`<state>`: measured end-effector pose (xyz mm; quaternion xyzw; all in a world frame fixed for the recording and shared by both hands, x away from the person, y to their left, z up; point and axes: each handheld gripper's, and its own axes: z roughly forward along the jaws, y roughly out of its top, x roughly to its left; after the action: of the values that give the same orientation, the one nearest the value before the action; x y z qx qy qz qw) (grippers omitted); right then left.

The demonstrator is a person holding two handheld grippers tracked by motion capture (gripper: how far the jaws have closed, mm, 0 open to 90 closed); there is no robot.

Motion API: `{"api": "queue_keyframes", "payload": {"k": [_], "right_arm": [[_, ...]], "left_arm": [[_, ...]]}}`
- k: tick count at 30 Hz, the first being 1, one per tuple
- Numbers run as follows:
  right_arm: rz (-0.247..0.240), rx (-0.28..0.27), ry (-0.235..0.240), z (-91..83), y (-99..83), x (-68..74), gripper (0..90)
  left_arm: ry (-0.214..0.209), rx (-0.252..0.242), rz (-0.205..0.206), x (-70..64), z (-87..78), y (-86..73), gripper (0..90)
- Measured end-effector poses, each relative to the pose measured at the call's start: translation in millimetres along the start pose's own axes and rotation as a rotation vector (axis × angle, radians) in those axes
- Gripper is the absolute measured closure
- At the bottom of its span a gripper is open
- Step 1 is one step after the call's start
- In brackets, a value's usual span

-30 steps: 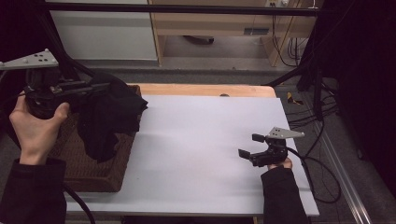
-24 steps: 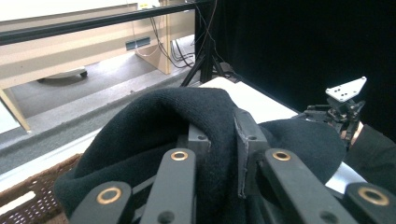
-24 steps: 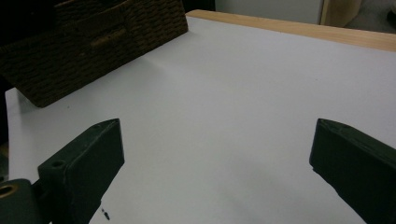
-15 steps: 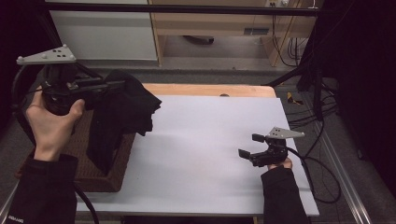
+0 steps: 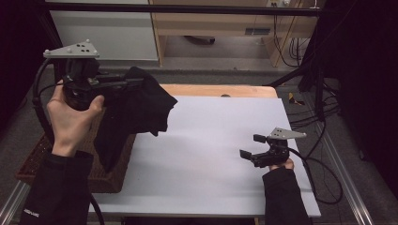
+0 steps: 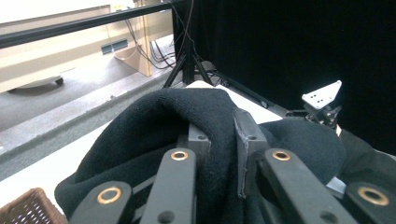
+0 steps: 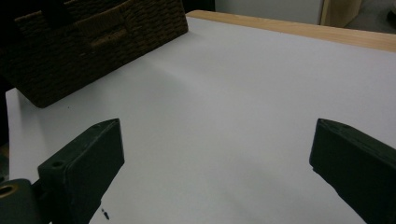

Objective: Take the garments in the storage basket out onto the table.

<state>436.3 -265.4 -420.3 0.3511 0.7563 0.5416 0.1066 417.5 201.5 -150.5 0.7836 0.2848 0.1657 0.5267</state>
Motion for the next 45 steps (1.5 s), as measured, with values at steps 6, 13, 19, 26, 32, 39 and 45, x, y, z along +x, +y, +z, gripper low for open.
{"api": "queue_keyframes", "payload": {"k": [6,13,19,26,32,39,45], "right_arm": [[0.002,-0.002,0.0,-0.2,0.1,0.1,3.4],[-0.001,-0.004,0.001,-0.5,0.2,-0.1,3.4],[-0.001,-0.005,0.001,-0.8,0.3,-0.2,3.4],[-0.002,-0.006,0.002,-0.7,0.3,-0.1,3.4],[-0.001,-0.004,0.002,-0.4,0.3,0.0,3.4],[-0.001,-0.006,0.003,-1.0,0.4,-0.2,3.4],[-0.001,-0.006,0.003,-1.4,0.5,-0.1,3.4]], "left_arm": [[-0.02,0.002,0.014,-9.0,9.9,7.0,78.8],[-0.049,0.006,0.031,-19.7,22.7,14.1,78.9],[-0.075,0.017,0.044,-28.2,35.5,16.0,78.9],[-0.099,0.041,0.049,-34.8,53.6,13.5,78.9],[-0.129,0.054,0.053,-41.7,68.3,12.6,78.8],[-0.157,0.062,0.068,-53.3,81.3,16.7,78.9],[-0.155,0.088,0.081,-55.5,87.0,13.4,78.9]]}}
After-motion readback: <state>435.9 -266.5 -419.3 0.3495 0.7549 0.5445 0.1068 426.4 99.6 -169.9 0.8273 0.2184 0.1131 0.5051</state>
